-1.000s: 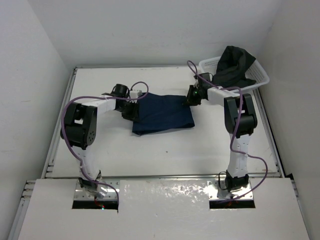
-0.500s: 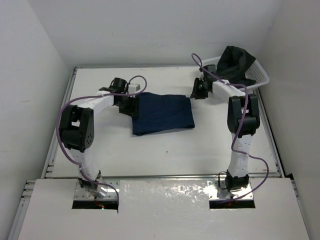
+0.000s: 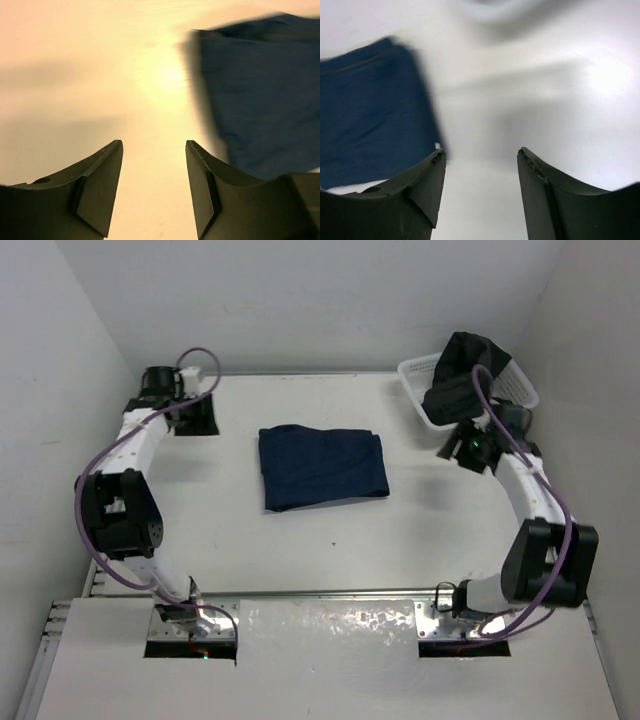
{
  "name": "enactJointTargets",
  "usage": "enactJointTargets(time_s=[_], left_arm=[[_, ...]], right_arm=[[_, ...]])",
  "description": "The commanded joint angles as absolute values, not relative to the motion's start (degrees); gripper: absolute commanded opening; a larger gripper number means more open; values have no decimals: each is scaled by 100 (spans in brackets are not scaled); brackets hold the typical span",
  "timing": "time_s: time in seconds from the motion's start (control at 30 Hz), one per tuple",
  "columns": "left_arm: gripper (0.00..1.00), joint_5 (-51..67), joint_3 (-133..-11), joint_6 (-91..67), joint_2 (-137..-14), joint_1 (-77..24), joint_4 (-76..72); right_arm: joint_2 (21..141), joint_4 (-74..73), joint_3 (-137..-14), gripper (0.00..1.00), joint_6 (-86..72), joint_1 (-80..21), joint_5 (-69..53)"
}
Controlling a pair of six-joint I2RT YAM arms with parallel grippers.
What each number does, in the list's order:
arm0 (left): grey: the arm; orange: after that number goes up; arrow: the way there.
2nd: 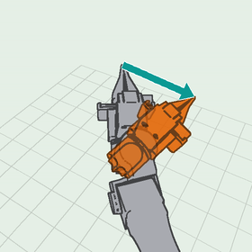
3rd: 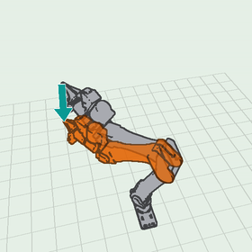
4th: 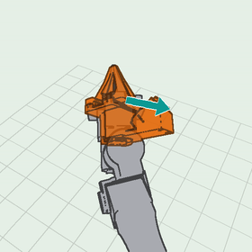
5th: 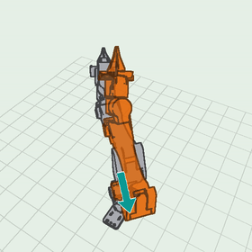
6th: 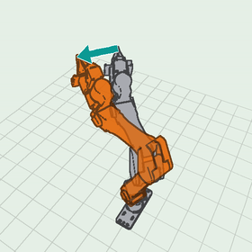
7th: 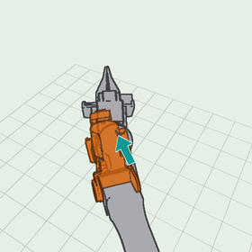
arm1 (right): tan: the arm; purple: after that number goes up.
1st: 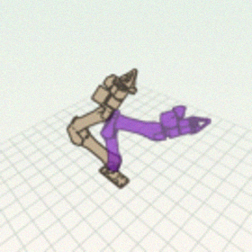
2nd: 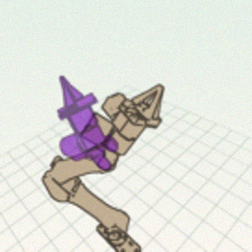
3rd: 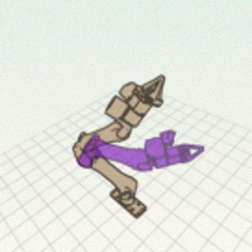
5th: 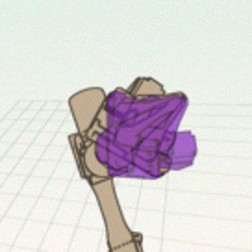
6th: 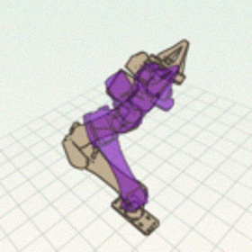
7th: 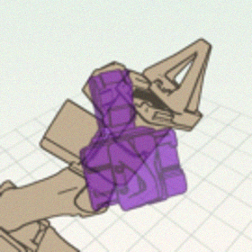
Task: Fold and stack the trousers
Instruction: Fold the trousers
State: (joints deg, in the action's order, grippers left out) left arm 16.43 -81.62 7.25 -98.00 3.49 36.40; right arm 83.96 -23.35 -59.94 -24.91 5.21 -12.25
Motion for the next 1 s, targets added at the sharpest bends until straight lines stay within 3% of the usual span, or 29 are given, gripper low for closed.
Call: enactJointTargets(time_s=[0.0, 0.17, 0.3, 0.97], left_arm=[[51, 1450, -7912, 782, -9422, 957, 3700], [51, 1266, -7568, 966, -9325, 1520, 3612], [52, 1151, -7524, 1002, -9281, 1713, 3577], [52, 1336, -7093, 879, -9141, 1731, 3428]], right_arm=[[7727, -2478, -5163, 61, -2584, 1290, -1134], [7199, -2575, -4509, 74, -2672, 2117, -1072], [7075, -2663, -4482, 84, -2637, 2153, -827], [7023, -2988, -4790, 89, -2452, 2145, -70]])
